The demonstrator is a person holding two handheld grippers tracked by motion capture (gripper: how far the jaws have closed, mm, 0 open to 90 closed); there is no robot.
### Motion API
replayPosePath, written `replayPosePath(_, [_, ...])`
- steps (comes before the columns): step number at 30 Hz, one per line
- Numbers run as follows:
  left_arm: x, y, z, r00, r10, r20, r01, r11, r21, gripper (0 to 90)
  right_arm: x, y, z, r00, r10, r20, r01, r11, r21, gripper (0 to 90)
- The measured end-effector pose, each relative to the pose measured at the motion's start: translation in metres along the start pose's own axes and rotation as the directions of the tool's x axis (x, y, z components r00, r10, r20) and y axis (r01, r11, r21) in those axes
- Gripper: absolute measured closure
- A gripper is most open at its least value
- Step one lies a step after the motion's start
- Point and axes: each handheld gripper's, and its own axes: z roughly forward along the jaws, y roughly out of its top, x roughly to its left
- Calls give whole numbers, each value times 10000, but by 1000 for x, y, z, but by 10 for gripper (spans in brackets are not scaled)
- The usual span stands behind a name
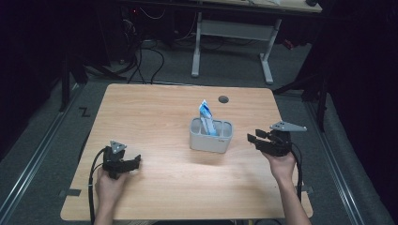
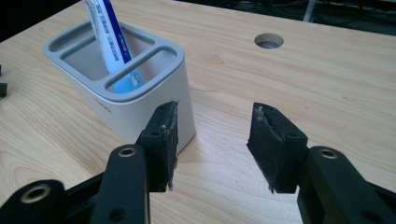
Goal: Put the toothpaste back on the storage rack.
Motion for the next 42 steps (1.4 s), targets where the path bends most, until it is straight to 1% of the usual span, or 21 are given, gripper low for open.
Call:
replayPosePath(1, [0,0,0,10000,0,0,0,10000,0,178,-1,-1,2,10000,-16,-4,16,10000,-10,521])
replayPosePath(3, [0,0,0,10000,-2,0,2,10000,-2,178,-1,-5,5,9998,188,-13,-188,9998,77,522])
replayPosePath(5, [0,0,0,10000,-2,-1,2,10000,1,178,-2,-7,7,9999,122,-32,-121,9999,100,523])
replayPosePath(8, [0,0,0,10000,-1,-1,1,10000,1,178,-1,-9,8,9998,201,-36,-201,9997,172,523])
replayPosePath(16, [0,0,0,10000,0,-2,0,10000,-1,178,0,-15,14,9999,169,-18,-169,9996,230,525])
replayPosePath(17, [0,0,0,10000,-1,1,1,10000,1,178,0,-17,16,9998,177,-49,-176,9994,283,526])
replayPosePath(18, [0,0,0,10000,-1,1,1,10000,1,178,0,-19,18,9995,295,-77,-292,9990,333,526])
replayPosePath(22, [0,0,0,10000,3,9,-3,10000,16,178,1,-24,21,9995,266,-164,-257,9984,506,526])
replayPosePath(26, [0,0,0,10000,-1,0,1,10000,0,178,1,-27,23,9994,277,-189,-267,9983,512,526])
replayPosePath(28, [0,0,0,10000,0,-1,0,10000,1,178,1,-30,26,9991,366,-207,-355,9979,550,526])
replayPosePath(34, [0,0,0,10000,2,8,-2,10000,14,178,4,-32,34,9993,322,-186,-309,9972,685,526])
replayPosePath(39, [0,0,0,10000,-1,-1,1,10000,1,178,4,-35,42,9995,273,-152,-260,9966,783,526])
replayPosePath(42, [0,0,0,10000,3,8,-3,10000,15,178,4,-38,47,9999,134,-65,-128,9957,919,524])
